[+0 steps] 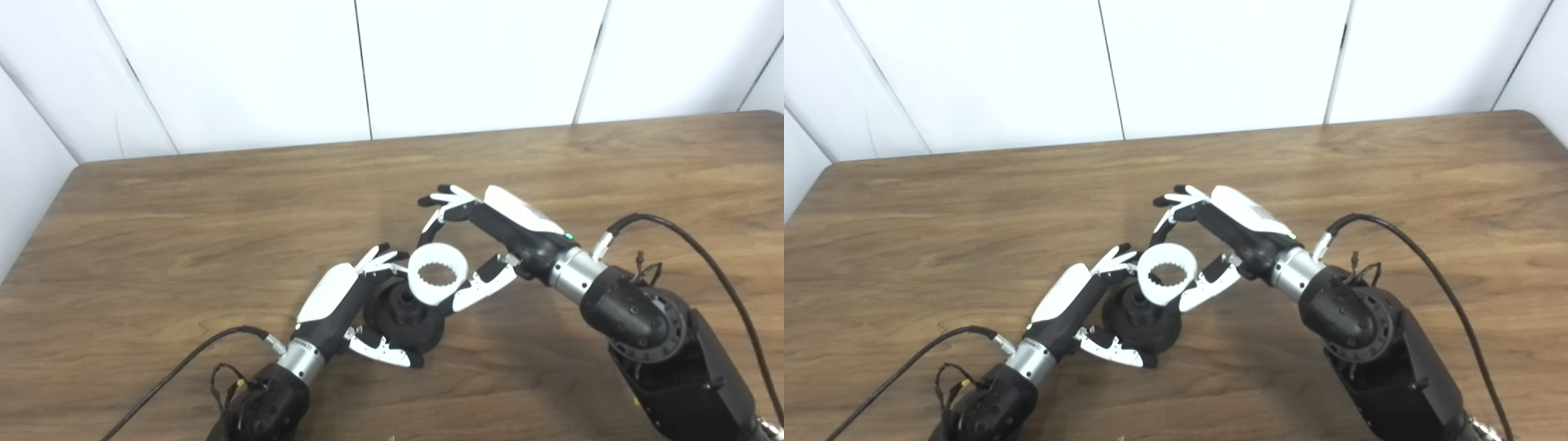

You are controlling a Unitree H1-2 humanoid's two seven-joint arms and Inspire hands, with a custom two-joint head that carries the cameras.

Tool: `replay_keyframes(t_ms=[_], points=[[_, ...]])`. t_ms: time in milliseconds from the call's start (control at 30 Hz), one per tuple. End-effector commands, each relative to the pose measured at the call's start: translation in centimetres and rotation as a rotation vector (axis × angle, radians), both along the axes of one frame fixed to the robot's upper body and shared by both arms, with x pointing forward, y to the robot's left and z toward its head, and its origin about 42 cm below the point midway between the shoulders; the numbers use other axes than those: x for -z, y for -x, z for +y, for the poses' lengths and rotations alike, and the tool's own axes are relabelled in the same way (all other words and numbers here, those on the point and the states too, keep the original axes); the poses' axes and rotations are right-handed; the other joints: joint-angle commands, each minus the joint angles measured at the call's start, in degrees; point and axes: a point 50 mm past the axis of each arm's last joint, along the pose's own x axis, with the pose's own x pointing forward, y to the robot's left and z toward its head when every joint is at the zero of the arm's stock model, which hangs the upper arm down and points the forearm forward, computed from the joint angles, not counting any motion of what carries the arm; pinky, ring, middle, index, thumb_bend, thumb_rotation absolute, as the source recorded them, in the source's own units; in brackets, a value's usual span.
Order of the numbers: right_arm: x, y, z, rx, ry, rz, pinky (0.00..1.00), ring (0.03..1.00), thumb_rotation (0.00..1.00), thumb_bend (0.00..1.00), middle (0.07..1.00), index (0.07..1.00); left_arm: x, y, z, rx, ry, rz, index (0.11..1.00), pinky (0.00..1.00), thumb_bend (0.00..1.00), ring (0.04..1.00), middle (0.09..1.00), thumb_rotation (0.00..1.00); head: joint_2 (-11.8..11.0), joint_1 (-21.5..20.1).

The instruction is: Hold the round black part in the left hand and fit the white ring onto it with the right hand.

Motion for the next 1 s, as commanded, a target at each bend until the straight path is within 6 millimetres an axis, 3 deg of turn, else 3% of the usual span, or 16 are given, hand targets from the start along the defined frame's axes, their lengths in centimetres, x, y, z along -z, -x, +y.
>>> replay_keyframes(t_ms=[0, 967], points=[[-1.2, -0.3, 0.6, -0.013, -0.025, -0.058, 0.9, 0.991, 0.15, 0.53, 0.896, 0.487, 0.2, -0.3, -0.1, 0.011, -0.003, 0.025, 0.598, 0.93, 0.89, 1.0, 0.919, 0.18, 0.2, 0.0], [1.5, -1.1, 2.3, -0.04, 0.005, -0.016, 0.91, 0.988, 0.15, 0.53, 0.899, 0.488, -0.4, -0.2, -0.2, 0.009, -0.022, 0.005, 0.613, 0.9, 0.9, 0.997, 0.916, 0.22, 0.3, 1.6]])
